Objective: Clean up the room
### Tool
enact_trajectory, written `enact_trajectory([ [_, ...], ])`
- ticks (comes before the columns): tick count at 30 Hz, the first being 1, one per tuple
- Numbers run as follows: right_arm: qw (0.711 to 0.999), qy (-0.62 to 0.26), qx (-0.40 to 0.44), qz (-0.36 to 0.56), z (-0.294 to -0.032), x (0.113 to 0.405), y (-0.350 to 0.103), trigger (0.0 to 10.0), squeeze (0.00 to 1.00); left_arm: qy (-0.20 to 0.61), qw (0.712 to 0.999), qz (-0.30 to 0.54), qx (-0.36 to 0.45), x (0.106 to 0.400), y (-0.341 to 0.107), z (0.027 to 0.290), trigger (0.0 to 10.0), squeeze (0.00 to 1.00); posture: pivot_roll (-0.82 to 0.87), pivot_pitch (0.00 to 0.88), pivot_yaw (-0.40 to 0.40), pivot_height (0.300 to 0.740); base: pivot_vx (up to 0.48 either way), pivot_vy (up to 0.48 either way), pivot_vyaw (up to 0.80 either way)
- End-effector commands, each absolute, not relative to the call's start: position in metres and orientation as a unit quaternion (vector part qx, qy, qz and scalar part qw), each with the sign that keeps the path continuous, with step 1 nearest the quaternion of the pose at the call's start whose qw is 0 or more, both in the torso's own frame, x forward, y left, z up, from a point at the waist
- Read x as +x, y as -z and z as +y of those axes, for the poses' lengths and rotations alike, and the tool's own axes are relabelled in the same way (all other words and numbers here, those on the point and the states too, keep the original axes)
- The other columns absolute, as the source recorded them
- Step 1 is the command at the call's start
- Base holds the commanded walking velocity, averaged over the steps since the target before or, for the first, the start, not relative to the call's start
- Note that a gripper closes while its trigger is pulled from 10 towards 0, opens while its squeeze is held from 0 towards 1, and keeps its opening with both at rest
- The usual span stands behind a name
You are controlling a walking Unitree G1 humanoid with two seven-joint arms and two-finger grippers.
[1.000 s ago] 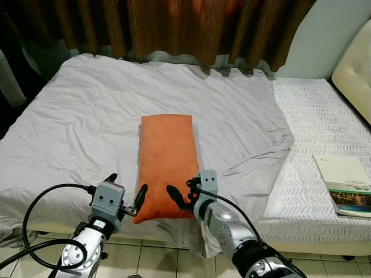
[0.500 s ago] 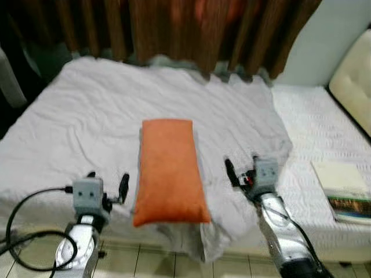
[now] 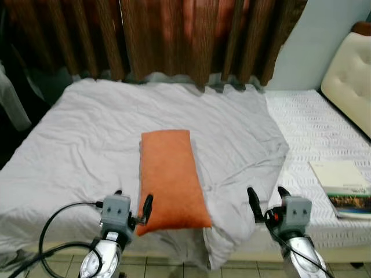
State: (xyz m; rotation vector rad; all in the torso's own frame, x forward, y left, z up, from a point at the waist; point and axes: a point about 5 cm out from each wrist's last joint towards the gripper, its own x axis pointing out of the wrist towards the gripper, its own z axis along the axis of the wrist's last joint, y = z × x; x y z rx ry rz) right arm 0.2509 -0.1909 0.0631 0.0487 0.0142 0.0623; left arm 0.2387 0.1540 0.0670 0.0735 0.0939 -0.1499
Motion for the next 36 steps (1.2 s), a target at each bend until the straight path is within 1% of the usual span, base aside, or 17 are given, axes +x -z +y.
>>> enact_trajectory([
  [1, 0.998, -0.033, 0.04, 0.028, -0.192, 0.252, -0.059, 10.0, 0.0, 0.071, 0.995, 0.05, 0.046, 0.242, -0.066, 0.156, 10.0, 0.0, 0.0, 0.022, 0.001, 0.74, 0.0, 0.0, 0.0],
  [3, 0.998, -0.037, 0.044, 0.028, -0.191, 0.252, -0.059, 10.0, 0.0, 0.072, 0.995, 0.047, 0.051, 0.243, -0.067, 0.158, 10.0, 0.0, 0.0, 0.024, 0.005, 0.74, 0.0, 0.0, 0.0],
  [8, 0.998, -0.04, 0.046, 0.027, -0.187, 0.254, -0.059, 10.0, 0.0, 0.067, 0.994, 0.046, 0.075, 0.251, -0.07, 0.165, 10.0, 0.0, 0.01, 0.028, 0.008, 0.74, 0.0, 0.0, 0.65],
  [10, 0.997, -0.053, 0.039, 0.029, -0.182, 0.256, -0.058, 10.0, 0.0, 0.07, 0.994, 0.041, 0.077, 0.256, -0.072, 0.168, 10.0, 0.0, 0.01, 0.026, 0.012, 0.74, 0.0, 0.0, 0.0],
  [13, 0.996, -0.065, 0.043, 0.031, -0.173, 0.26, -0.058, 10.0, 0.0, 0.083, 0.995, 0.03, 0.053, 0.259, -0.075, 0.165, 10.0, 0.0, 0.01, 0.023, 0.013, 0.74, 0.409, 0.0, 0.0],
  [16, 0.996, -0.073, 0.047, 0.031, -0.17, 0.265, -0.059, 10.0, 0.0, 0.078, 0.995, 0.037, 0.051, 0.26, -0.074, 0.165, 10.0, 0.0, 0.01, 0.019, 0.016, 0.74, 0.472, 0.0, 0.0],
  [20, 0.995, -0.077, 0.049, 0.04, -0.171, 0.27, -0.057, 10.0, 0.0, 0.081, 0.995, 0.039, 0.048, 0.26, -0.072, 0.164, 10.0, 0.0, 0.01, 0.018, 0.018, 0.74, 0.472, 0.0, 0.0],
  [31, 0.993, -0.096, 0.05, 0.044, -0.167, 0.274, -0.056, 10.0, 0.0, 0.094, 0.994, 0.043, 0.047, 0.264, -0.071, 0.164, 10.0, 0.0, 0.01, 0.014, 0.014, 0.74, 0.472, 0.0, 0.0],
  [34, 0.993, -0.099, 0.049, 0.046, -0.167, 0.274, -0.056, 10.0, 0.0, 0.096, 0.993, 0.045, 0.041, 0.265, -0.07, 0.164, 10.0, 0.0, 0.01, 0.027, 0.012, 0.74, 0.472, 0.0, 0.0],
  [36, 0.992, -0.107, 0.049, 0.052, -0.165, 0.273, -0.055, 10.0, 0.0, 0.084, 0.995, 0.047, 0.022, 0.265, -0.068, 0.165, 10.0, 0.0, 0.0, 0.044, 0.006, 0.74, 0.472, 0.0, 0.0],
])
